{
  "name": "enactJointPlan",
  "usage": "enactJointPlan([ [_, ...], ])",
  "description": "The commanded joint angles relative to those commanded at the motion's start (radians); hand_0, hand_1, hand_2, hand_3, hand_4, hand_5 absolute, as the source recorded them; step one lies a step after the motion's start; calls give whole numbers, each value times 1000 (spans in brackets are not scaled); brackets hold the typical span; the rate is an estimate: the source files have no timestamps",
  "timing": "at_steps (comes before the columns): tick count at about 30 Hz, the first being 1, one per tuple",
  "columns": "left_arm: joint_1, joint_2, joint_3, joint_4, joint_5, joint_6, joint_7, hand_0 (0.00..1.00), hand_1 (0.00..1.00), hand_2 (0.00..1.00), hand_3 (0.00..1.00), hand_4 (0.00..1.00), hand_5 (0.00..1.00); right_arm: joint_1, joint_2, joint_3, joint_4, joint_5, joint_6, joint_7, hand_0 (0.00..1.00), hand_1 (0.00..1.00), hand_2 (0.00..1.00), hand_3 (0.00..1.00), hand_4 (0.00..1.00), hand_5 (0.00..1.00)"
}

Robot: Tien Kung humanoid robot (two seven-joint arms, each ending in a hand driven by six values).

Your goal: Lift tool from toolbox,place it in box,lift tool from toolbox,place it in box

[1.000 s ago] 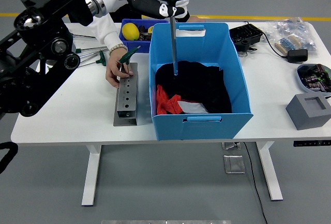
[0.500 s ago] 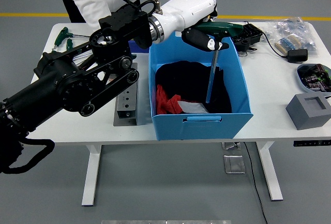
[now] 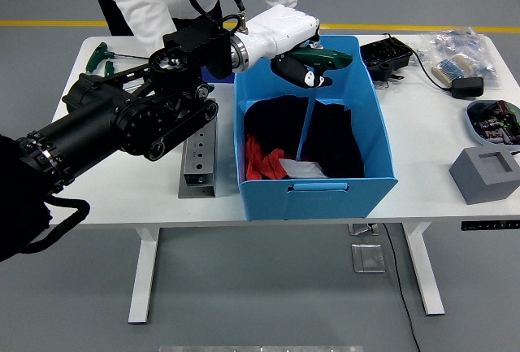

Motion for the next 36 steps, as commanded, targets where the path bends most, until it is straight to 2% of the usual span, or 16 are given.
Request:
enactJointPlan([
  [3,-14,0,5,44,-3,-20,-14,148,25,59,136,835,547,3,-3,-3,0,1,-2,2,716,707,773,648,898,712],
  [4,-19,0,9,54,-6,-23,-14,212,109,139,224,826,460,4,-4,-3,0,0,-2,2,715,703,771,648,897,711],
  [6,-30,0,25,71,-17,-28,-14,212,109,139,224,826,460,7,-7,-2,0,-1,-5,3,715,703,771,648,897,711],
  [9,-37,0,42,75,-41,-40,-13,212,109,139,224,826,460,10,-10,-1,0,-4,-7,3,715,703,771,648,897,711],
  [10,-37,0,45,72,-53,-46,-11,220,125,172,270,831,482,10,-11,-1,0,-5,-7,4,712,701,772,644,896,710],
  [15,-39,0,57,63,-99,-106,2,220,125,172,270,831,482,14,-14,-7,0,-5,-9,4,712,701,772,644,896,710],
  [16,-40,0,59,64,-101,-112,-1,283,265,350,489,839,485,15,-15,-8,0,-6,-9,4,710,699,772,645,895,710],
  [19,-44,0,59,69,-115,-124,-8,283,265,350,489,839,485,16,-17,-10,0,-8,-9,5,710,699,772,645,895,710],
  [22,-49,0,53,71,-107,-120,-15,283,265,350,489,839,485,18,-18,-10,0,-11,-9,5,711,698,768,639,890,705],
  [23,-50,0,48,71,-96,-116,-17,436,568,638,616,884,481,19,-19,-10,0,-12,-9,4,711,698,768,639,890,705],
  [27,-47,0,32,72,-84,-98,-17,436,568,638,616,884,481,19,-20,-11,0,-9,-10,5,711,698,768,639,890,705],
  [28,-46,0,28,71,-84,-93,-17,528,641,742,649,886,472,19,-20,-12,0,-8,-11,5,712,698,767,637,889,704],
  [34,-36,0,-25,61,-64,-56,-11,528,641,742,649,886,472,18,-18,-9,0,-7,-13,4,712,698,767,637,889,704],
  [35,-34,0,-37,58,-56,-51,-8,575,665,770,658,894,463,18,-18,-10,0,-6,-13,4,711,696,766,635,886,701],
  [36,-32,0,-48,56,-48,-48,-6,575,665,770,658,894,463,17,-18,-10,0,-6,-13,4,711,696,766,635,886,701],
])
